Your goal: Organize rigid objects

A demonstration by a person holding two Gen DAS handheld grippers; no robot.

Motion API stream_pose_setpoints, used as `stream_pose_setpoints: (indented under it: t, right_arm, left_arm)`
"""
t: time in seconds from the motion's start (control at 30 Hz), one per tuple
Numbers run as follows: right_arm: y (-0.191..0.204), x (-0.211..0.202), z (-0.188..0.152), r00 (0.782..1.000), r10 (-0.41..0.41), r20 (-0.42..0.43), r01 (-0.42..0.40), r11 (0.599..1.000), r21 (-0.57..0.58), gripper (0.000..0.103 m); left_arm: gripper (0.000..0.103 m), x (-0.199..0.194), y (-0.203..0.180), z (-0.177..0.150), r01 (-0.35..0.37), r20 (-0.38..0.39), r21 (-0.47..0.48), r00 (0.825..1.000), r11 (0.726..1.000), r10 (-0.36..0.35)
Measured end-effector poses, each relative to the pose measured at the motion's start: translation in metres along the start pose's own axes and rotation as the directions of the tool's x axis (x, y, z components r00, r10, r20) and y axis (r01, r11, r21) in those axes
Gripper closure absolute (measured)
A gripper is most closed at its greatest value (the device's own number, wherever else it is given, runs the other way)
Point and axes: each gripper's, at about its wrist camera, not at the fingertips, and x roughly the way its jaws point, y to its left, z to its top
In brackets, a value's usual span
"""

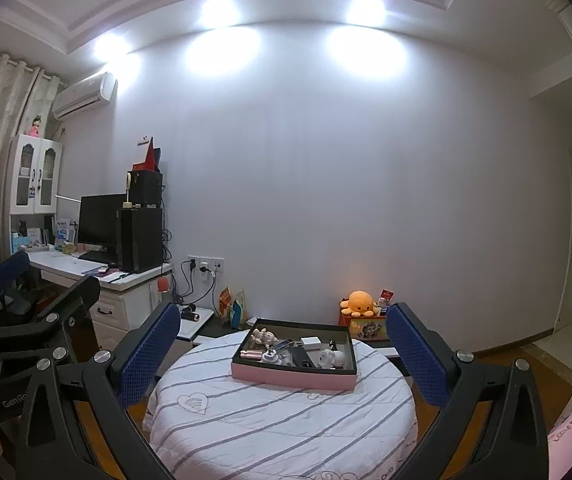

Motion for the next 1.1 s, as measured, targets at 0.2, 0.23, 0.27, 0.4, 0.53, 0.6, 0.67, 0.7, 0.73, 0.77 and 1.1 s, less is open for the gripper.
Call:
stream_pose_setpoints:
  t: [0.2,0.23,0.27,0.4,0.53,0.6,0.67,0.7,0.73,0.77,1.1]
  right_arm:
    - [0.002,-0.005,-0.003,1.0,-0.013,0.028,0.013,1.0,-0.004,0.0]
    - [0.003,-0.005,-0.004,1.0,-0.018,0.025,0.018,1.0,-0.007,0.0]
    - [0.003,-0.005,-0.004,0.999,-0.025,0.022,0.025,1.0,-0.01,0.0]
    - [0.003,-0.004,-0.004,1.0,-0.025,0.018,0.025,1.0,-0.006,0.0]
    - [0.0,-0.002,-0.002,1.0,-0.025,0.018,0.025,1.0,-0.006,0.0]
    - [-0.001,0.001,0.002,1.0,-0.023,0.014,0.023,1.0,-0.011,0.0]
    - [-0.002,0.005,0.006,1.0,-0.025,0.014,0.025,0.999,-0.02,0.0]
    - [-0.002,0.006,0.011,1.0,-0.024,0.017,0.024,0.999,-0.022,0.0]
    - [-0.003,0.008,0.014,1.0,-0.022,0.02,0.023,1.0,-0.022,0.0]
    - [-0.005,0.01,0.02,0.999,-0.022,0.026,0.022,1.0,-0.021,0.0]
    - [-0.015,0.033,0.059,0.998,-0.032,0.06,0.034,0.999,-0.019,0.0]
  left_arm:
    - [0.0,-0.007,0.002,-0.003,0.002,0.021,-0.013,1.0,1.0,-0.001]
    - [0.0,-0.007,0.002,-0.003,0.001,0.014,-0.008,1.0,1.0,-0.001]
    - [0.0,-0.006,0.002,-0.003,0.003,0.007,-0.004,1.0,1.0,-0.003]
    - [0.0,-0.001,0.001,-0.002,0.003,-0.009,-0.002,1.0,1.0,-0.003]
    - [0.0,0.005,0.001,0.001,0.01,-0.022,0.002,1.0,1.0,-0.01]
    - [0.0,0.009,-0.001,0.006,0.004,-0.026,0.009,1.0,1.0,-0.004]
    - [0.0,0.014,-0.003,0.013,-0.003,-0.032,0.02,0.999,1.0,0.004]
    - [0.0,0.016,-0.003,0.016,-0.004,-0.03,0.024,1.0,1.0,0.005]
    - [0.0,0.018,-0.004,0.02,-0.005,-0.025,0.026,1.0,1.0,0.006]
    - [0.0,0.021,-0.005,0.025,-0.009,-0.02,0.026,1.0,1.0,0.009]
    - [0.0,0.055,-0.009,0.065,0.009,-0.005,0.033,1.0,0.999,-0.009]
